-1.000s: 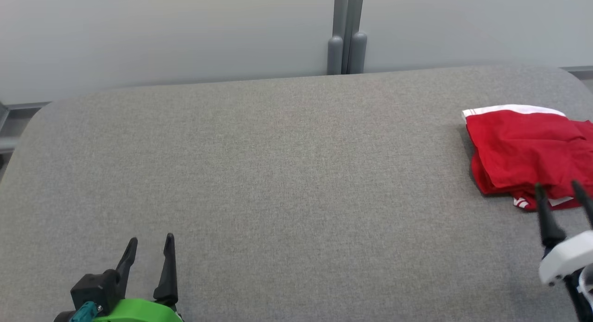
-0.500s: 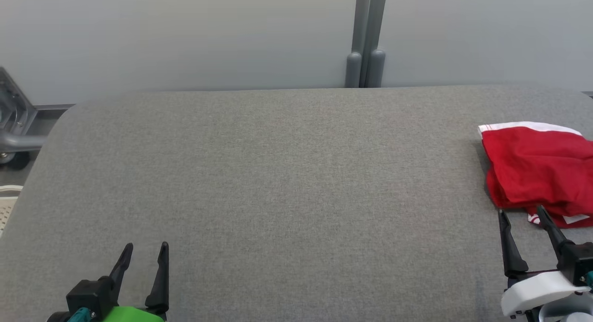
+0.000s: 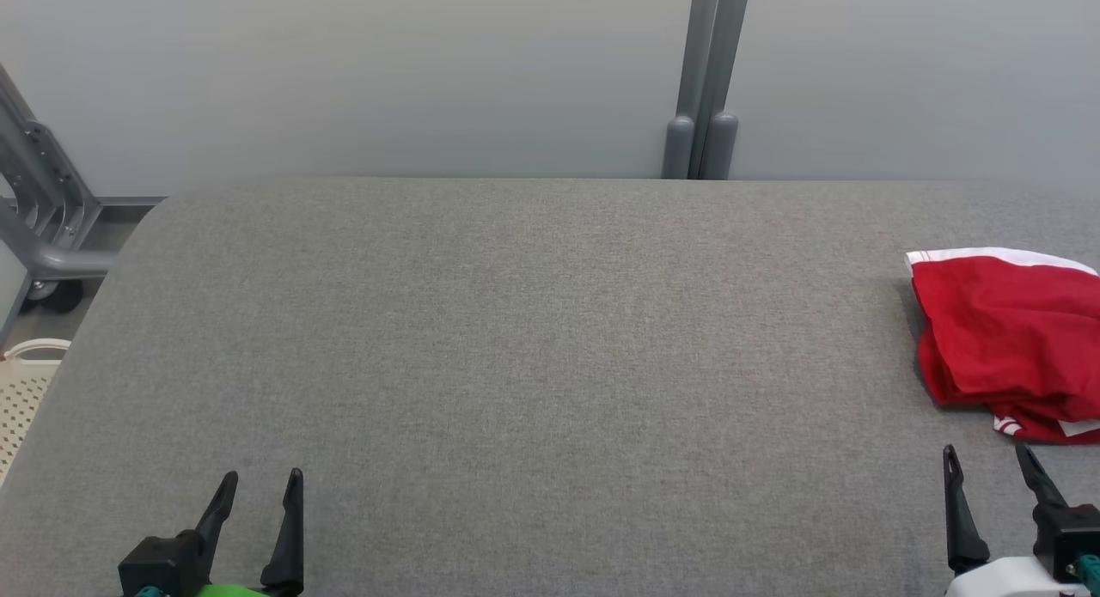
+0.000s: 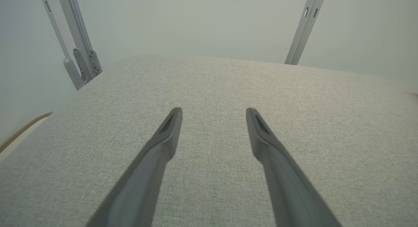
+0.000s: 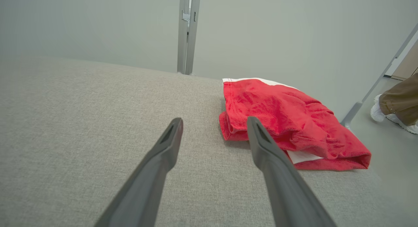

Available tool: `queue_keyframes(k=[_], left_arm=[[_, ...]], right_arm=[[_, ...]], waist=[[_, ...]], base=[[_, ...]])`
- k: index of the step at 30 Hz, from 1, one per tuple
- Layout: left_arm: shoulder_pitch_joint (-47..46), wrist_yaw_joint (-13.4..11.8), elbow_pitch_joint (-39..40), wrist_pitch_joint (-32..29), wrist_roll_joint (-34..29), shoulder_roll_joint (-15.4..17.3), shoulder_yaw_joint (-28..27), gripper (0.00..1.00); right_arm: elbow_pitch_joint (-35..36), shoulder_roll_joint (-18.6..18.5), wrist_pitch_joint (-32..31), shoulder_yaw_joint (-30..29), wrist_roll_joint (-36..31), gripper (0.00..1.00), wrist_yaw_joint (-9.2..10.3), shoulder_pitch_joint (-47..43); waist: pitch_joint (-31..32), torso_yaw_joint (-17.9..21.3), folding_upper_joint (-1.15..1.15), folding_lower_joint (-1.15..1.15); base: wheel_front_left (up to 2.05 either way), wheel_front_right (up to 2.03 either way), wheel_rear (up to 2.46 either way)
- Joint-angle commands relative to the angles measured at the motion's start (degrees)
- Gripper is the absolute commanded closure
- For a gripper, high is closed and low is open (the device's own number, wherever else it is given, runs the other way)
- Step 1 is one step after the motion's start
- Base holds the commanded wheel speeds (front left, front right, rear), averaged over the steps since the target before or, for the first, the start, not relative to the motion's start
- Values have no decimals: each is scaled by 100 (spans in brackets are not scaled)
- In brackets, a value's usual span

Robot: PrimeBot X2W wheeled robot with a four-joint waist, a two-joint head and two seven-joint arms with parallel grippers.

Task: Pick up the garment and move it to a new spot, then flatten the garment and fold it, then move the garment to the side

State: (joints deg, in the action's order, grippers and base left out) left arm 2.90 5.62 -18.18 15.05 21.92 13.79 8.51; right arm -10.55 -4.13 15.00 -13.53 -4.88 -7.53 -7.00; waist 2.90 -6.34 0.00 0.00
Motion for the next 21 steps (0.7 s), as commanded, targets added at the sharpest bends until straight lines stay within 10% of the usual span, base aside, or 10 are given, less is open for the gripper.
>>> queue_keyframes(k=[1, 21], left_arm=[[50, 40, -7, 16, -40, -18, -53, 0], [-9, 193, -140, 16, -382, -251, -380, 0]], right_arm=[[-57, 6, 22, -39, -71, 0, 8, -60], [-146, 93, 23, 225, -54, 0, 8, 150]], waist=[[8, 7, 0, 0], [16, -67, 0, 0]], base=[[0, 0, 0], [0, 0, 0]])
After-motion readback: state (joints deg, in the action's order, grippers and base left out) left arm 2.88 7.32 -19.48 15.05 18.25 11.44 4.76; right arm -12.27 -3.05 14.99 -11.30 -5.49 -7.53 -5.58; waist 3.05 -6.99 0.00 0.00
